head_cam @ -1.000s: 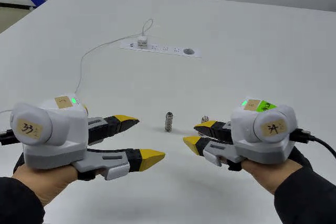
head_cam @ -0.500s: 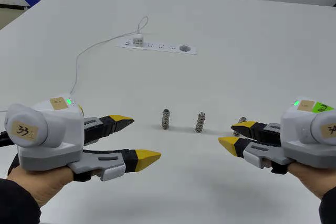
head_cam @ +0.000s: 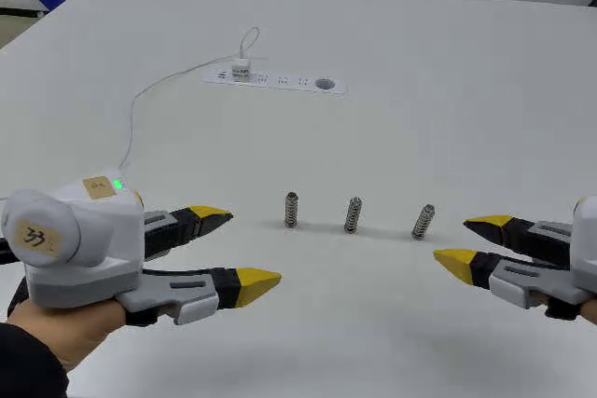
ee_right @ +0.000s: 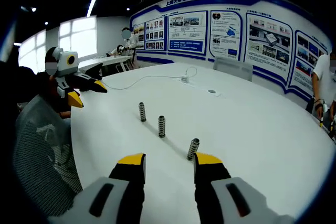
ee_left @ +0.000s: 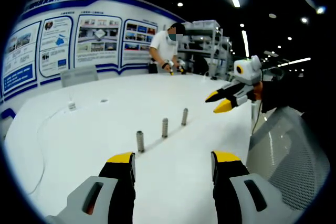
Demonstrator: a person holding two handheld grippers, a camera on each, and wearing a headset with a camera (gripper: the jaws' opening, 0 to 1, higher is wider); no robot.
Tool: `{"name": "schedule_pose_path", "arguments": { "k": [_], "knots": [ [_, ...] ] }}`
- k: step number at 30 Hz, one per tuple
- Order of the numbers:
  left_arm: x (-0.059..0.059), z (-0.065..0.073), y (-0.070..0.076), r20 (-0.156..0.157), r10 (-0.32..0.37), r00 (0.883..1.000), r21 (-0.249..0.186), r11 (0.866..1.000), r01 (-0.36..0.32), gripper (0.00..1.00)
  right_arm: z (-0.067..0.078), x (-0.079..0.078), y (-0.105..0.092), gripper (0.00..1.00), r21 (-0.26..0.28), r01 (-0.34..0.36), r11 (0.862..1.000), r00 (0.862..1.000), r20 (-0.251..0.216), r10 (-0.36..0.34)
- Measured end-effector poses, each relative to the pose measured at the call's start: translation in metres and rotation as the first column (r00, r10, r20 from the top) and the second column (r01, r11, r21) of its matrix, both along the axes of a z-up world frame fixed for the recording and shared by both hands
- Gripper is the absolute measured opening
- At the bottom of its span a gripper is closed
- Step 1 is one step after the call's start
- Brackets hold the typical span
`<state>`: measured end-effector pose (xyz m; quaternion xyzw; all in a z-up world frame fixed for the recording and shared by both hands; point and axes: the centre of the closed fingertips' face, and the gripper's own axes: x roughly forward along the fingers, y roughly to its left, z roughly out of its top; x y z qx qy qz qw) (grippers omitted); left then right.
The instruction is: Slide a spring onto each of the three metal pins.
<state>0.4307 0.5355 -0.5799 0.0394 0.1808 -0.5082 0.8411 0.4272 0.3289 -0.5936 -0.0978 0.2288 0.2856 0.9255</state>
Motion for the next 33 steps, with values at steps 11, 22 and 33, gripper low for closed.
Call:
{"name": "schedule_pose_path", "arguments": {
  "k": [11,22,33],
  "knots": [
    [-0.003,-0.003,0.0,-0.011,0.003,1.0,0.0,1.0,-0.003,0.6,0.004,-0.012,-0.018,0.46,0.0,0.009,1.0,1.0,0.018,-0.009],
    [-0.004,-0.007,-0.001,-0.017,-0.003,1.0,0.003,1.0,0.003,0.6,0.002,-0.018,-0.026,0.49,0.029,0.039,0.999,0.999,0.024,-0.04],
    [-0.008,-0.009,-0.003,-0.023,-0.007,1.0,0.008,1.0,0.007,0.6,-0.002,-0.016,-0.024,0.5,0.05,0.051,0.997,0.999,0.015,-0.052]
  ]
}}
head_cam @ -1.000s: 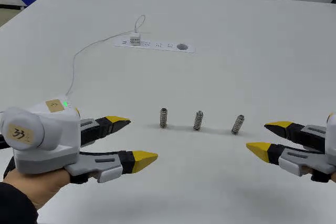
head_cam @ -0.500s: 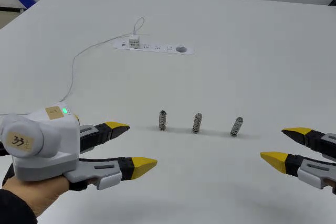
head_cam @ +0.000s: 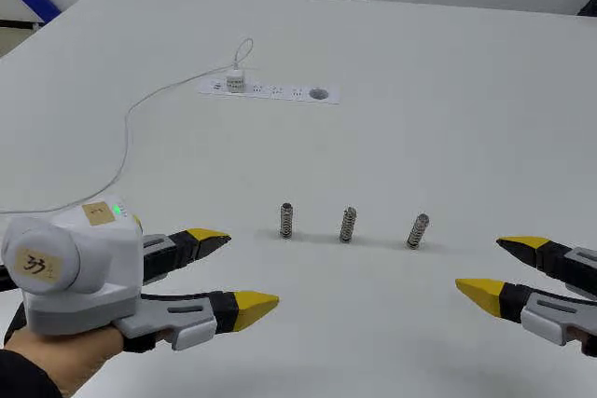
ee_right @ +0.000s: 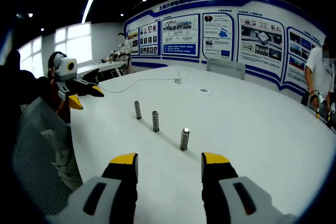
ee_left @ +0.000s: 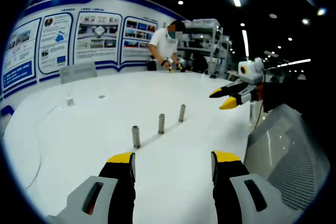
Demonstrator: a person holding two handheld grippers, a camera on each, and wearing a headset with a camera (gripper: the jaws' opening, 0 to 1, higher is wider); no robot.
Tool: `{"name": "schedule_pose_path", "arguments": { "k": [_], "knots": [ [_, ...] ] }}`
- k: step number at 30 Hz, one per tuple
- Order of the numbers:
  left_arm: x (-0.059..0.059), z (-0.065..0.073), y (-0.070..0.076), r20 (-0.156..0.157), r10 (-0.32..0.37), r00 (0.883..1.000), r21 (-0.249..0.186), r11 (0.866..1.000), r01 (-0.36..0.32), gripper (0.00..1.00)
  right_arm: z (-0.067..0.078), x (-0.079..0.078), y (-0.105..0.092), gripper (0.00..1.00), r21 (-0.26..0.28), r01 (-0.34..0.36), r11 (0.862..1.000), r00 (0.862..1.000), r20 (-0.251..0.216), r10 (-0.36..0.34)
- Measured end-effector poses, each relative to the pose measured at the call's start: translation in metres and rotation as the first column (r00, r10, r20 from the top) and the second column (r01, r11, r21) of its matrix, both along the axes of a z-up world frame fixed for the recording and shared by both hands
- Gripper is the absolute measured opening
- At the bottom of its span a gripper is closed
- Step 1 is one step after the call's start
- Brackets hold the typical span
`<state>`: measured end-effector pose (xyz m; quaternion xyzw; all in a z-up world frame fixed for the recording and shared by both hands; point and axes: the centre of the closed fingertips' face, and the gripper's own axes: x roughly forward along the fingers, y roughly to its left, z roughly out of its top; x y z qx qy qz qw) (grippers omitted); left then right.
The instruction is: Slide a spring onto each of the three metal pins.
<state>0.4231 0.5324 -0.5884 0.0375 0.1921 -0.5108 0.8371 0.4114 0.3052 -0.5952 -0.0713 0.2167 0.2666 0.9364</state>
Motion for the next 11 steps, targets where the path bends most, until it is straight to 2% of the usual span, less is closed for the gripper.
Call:
{"name": "schedule_pose_path", "arguments": {
  "k": [11],
  "knots": [
    [-0.0008,-0.0006,0.0009,-0.008,0.007,1.0,-0.007,1.0,-0.007,0.59,-0.0018,-0.0002,0.0025,0.5,0.0,0.006,1.0,1.0,-0.01,-0.006]
  ]
}}
